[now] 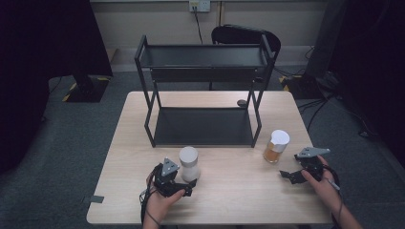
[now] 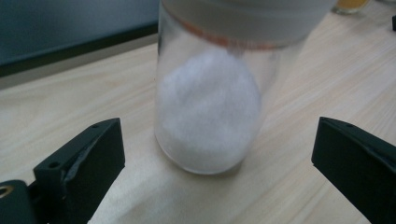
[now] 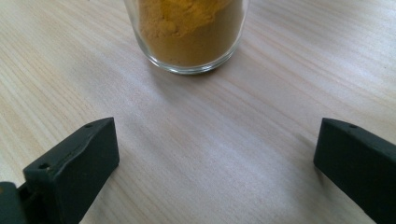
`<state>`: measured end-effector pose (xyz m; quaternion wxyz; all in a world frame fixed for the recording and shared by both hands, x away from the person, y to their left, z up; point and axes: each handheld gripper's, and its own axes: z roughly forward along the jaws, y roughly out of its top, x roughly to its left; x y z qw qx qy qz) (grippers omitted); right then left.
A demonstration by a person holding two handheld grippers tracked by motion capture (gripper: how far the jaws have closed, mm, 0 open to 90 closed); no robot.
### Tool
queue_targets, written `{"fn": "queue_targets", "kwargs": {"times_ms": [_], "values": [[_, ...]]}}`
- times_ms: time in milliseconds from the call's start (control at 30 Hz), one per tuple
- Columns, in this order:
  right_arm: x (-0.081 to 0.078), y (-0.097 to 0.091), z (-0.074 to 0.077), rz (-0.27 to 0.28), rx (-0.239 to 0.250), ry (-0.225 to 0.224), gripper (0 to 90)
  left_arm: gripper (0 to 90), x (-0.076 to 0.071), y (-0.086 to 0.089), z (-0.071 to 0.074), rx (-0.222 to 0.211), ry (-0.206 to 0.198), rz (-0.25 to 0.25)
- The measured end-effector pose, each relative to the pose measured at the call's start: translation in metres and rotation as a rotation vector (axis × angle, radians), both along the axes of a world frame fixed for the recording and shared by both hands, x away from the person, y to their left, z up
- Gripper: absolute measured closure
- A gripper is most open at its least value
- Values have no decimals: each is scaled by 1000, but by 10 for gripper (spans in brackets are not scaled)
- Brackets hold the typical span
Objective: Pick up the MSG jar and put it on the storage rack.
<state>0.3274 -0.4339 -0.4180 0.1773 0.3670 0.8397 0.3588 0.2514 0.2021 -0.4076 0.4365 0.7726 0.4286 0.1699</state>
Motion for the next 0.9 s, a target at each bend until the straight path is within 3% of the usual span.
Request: {"fn": "queue_targets", "kwargs": {"times_ms": [400,633,900], "values": [[0,0,0,-1,1,0,0,26,7,-4,6,-19,-40,21],[0,0,0,-1,1,0,0,38,13,-5,7,-54,-45,29],[0,0,0,0,0,0,0,141,23,-5,6,-101,-52,10]]}}
